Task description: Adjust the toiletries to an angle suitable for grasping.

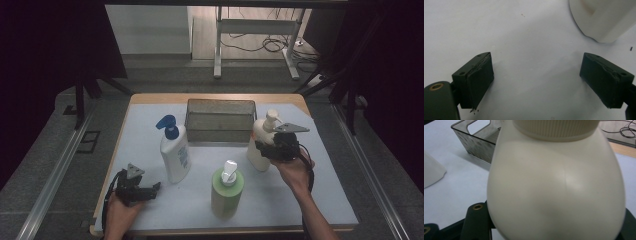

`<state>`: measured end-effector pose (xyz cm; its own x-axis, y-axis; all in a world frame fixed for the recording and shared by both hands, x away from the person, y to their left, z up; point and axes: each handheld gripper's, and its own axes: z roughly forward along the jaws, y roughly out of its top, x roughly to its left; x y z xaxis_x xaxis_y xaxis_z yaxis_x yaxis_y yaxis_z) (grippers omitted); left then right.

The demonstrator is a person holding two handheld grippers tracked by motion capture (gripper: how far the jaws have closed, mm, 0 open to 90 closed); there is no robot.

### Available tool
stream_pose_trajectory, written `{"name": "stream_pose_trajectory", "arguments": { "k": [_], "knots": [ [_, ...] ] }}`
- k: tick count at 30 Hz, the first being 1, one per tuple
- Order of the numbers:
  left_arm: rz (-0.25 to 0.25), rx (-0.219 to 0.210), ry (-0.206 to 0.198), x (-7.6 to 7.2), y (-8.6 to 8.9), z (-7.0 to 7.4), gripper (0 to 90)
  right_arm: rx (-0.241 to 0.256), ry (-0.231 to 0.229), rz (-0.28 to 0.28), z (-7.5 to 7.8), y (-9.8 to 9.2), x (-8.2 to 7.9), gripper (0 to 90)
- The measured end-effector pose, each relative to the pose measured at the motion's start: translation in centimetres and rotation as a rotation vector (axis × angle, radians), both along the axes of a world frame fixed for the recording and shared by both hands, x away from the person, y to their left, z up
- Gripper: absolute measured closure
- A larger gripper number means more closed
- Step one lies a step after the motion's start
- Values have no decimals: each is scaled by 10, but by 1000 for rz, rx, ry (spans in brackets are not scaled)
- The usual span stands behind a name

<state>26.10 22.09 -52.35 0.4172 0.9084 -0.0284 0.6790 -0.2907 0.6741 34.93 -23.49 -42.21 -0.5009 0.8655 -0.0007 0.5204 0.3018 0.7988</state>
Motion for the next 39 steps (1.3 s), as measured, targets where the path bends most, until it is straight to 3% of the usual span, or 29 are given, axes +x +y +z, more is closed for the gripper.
{"name": "stream_pose_trajectory", "arguments": {
  "k": [7, 19, 39],
  "knots": [
    [0, 0, 0, 0, 0, 0, 115, -23, -6, 6, 8, -2, -5, 374],
    [1, 0, 0, 0, 0, 0, 115, -7, 0, 42, 34, -5, -11, 374],
    [3, -4, -1, 0, 0, 0, 115, 40, 1, 129, 72, 19, -8, 377]
  ]
}}
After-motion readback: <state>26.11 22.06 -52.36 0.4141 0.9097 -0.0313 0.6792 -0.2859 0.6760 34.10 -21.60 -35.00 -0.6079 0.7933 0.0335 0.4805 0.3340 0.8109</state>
